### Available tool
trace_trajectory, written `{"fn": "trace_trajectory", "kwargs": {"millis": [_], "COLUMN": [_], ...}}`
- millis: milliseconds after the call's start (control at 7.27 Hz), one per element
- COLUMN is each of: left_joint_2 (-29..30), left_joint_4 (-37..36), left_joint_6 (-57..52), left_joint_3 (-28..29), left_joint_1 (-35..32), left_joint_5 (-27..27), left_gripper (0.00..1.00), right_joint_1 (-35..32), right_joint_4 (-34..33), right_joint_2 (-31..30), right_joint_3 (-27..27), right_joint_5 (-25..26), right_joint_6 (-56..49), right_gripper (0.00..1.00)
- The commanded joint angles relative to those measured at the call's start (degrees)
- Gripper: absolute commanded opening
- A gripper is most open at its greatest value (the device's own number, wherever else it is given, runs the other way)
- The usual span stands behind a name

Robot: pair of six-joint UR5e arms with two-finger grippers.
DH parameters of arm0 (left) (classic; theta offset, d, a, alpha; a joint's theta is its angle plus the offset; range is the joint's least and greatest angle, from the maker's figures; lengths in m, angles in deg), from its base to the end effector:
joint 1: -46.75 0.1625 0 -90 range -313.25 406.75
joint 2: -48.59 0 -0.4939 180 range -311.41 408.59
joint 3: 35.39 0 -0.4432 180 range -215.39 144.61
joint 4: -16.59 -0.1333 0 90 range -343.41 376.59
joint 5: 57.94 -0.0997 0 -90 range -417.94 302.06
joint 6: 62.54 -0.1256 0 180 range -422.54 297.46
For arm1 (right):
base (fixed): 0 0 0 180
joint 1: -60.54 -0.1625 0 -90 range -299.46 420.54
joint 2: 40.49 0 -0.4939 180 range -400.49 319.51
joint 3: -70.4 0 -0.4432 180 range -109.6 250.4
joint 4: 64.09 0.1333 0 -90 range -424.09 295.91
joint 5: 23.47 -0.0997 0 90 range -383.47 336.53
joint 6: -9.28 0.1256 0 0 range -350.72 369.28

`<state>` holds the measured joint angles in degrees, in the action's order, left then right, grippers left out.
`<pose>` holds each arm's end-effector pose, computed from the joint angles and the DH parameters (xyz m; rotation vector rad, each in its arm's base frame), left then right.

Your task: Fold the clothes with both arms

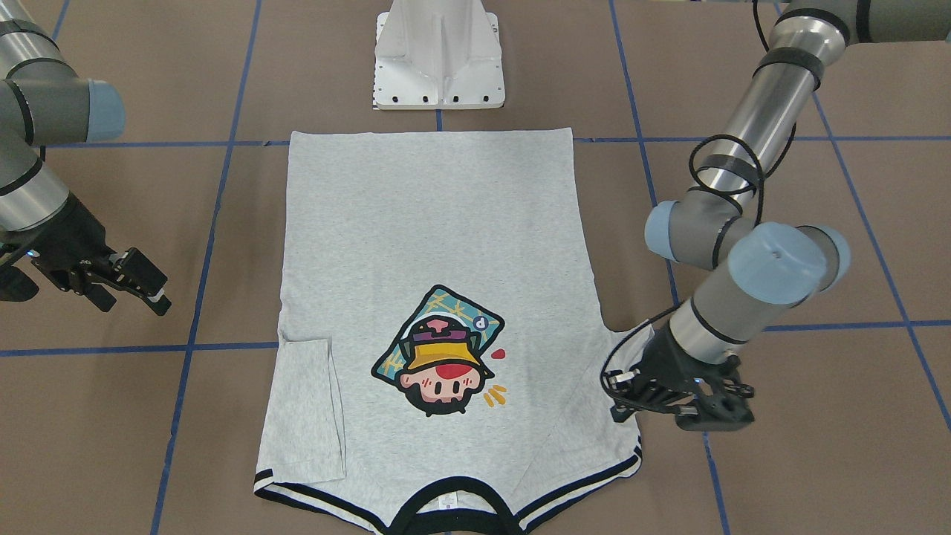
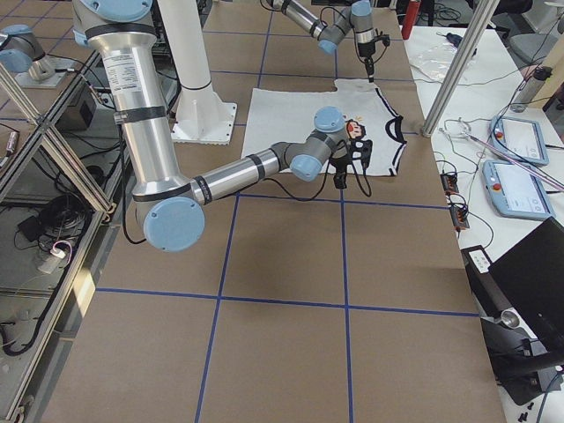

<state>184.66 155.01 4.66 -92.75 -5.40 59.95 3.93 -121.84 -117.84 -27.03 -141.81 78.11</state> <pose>0.5128 -0.7814 0.3667 0.2950 1.1040 -0.1928 -0.3088 -0.6023 0.4809 0.2043 -0.9874 0.3399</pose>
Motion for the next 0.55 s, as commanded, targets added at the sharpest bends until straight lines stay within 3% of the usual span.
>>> {"fn": "trace_trajectory", "kwargs": {"millis": [0,413], "left_joint_2": [6.6,8.9], "left_joint_4": [0.1,6.2], "left_joint_6": [2.6,2.3], "left_joint_3": [7.6,15.3], "left_joint_1": [2.7,2.7], "left_joint_5": [-7.6,-13.0], "left_gripper": [0.0,0.0], "right_joint_1": [0.0,0.2], "right_joint_4": [0.0,-0.1], "right_joint_2": [-0.1,0.3], "right_joint_3": [0.1,0.5], "right_joint_5": [0.5,2.6], "right_joint_6": [0.5,0.7], "right_gripper": [1.0,1.0]}}
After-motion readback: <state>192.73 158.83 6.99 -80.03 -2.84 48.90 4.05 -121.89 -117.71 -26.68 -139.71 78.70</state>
